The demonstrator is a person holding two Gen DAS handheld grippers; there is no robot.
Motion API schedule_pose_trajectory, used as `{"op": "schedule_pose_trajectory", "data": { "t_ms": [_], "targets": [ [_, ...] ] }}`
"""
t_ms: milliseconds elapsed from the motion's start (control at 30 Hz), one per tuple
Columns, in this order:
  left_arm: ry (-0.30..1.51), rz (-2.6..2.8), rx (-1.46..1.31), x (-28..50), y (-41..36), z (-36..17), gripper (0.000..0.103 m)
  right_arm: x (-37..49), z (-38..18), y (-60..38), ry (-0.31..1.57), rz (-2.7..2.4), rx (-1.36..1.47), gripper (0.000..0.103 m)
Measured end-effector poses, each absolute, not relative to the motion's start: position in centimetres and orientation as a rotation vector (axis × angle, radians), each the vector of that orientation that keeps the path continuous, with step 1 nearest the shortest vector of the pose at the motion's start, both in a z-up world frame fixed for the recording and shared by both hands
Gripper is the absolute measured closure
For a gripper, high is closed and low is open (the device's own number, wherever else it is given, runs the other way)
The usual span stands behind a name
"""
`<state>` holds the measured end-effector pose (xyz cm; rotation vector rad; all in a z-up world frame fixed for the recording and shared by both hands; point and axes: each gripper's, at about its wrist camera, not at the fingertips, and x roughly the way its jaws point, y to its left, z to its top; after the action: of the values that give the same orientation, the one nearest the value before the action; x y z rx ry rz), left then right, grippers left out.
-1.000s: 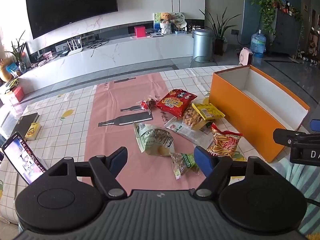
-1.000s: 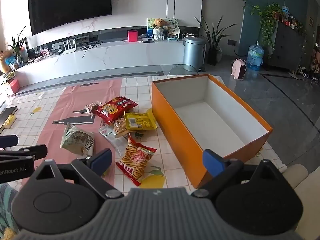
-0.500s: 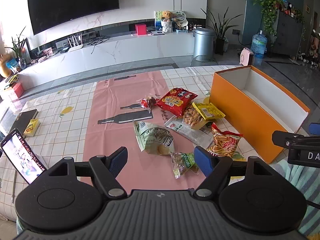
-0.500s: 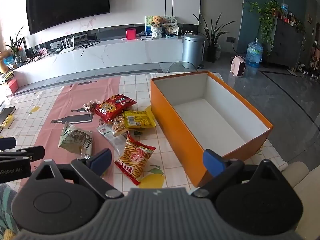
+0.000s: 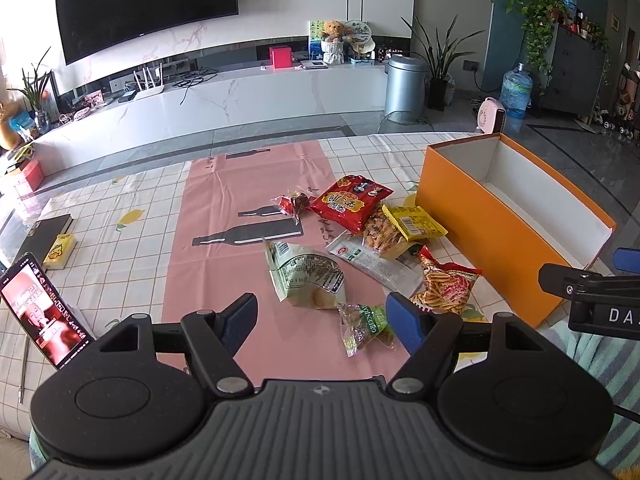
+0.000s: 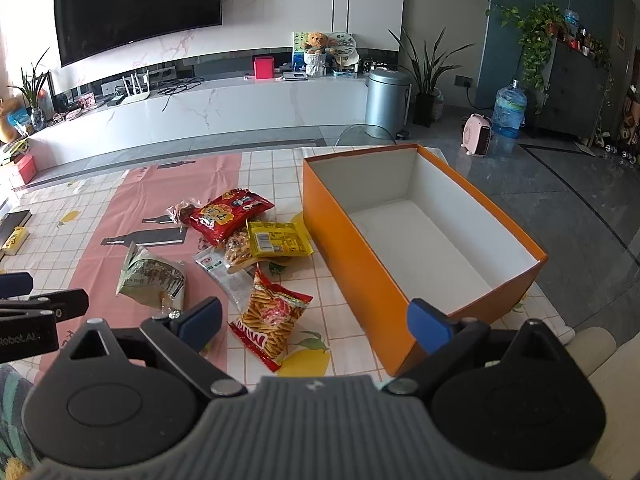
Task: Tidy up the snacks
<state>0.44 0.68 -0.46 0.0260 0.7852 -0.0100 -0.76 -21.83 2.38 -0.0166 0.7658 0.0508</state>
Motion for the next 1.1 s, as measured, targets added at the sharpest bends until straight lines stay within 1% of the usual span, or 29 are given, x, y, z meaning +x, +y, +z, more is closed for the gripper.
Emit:
{"op": "schedule_pose_trajectory", "data": {
  "t_ms": [1100],
  "targets": [
    [0.782, -0.012, 0.026, 0.42, 0.39, -0.10, 0.017, -1.07, 2.84, -21.94, 0.753, 0.053, -0.014, 0.007]
  ]
}}
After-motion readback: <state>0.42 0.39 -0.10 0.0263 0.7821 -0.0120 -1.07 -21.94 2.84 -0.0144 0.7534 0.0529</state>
